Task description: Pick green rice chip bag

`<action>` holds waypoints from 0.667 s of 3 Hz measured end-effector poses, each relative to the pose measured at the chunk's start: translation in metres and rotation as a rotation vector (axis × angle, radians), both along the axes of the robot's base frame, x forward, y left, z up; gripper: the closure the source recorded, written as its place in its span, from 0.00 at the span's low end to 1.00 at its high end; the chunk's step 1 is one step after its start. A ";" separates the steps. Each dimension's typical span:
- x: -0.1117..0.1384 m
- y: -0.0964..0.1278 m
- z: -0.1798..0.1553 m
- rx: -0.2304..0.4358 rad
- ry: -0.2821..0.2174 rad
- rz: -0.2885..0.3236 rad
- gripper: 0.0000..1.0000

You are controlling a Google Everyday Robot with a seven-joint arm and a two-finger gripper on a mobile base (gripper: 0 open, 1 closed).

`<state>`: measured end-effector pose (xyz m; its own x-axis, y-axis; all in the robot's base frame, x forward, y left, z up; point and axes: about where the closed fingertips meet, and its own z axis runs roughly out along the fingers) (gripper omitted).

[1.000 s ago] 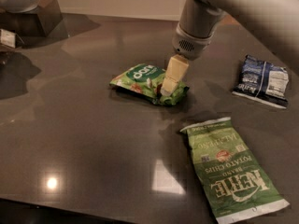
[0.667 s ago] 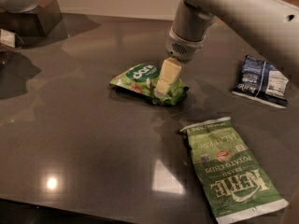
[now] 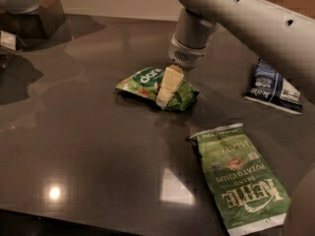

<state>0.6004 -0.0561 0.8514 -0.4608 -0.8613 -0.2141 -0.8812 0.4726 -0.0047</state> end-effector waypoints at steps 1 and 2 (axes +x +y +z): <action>-0.001 0.004 -0.003 0.007 0.015 -0.006 0.18; -0.005 0.009 0.000 0.020 0.023 0.000 0.41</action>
Offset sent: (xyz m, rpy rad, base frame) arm -0.0108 0.0112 0.0085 0.0326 0.0351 0.0060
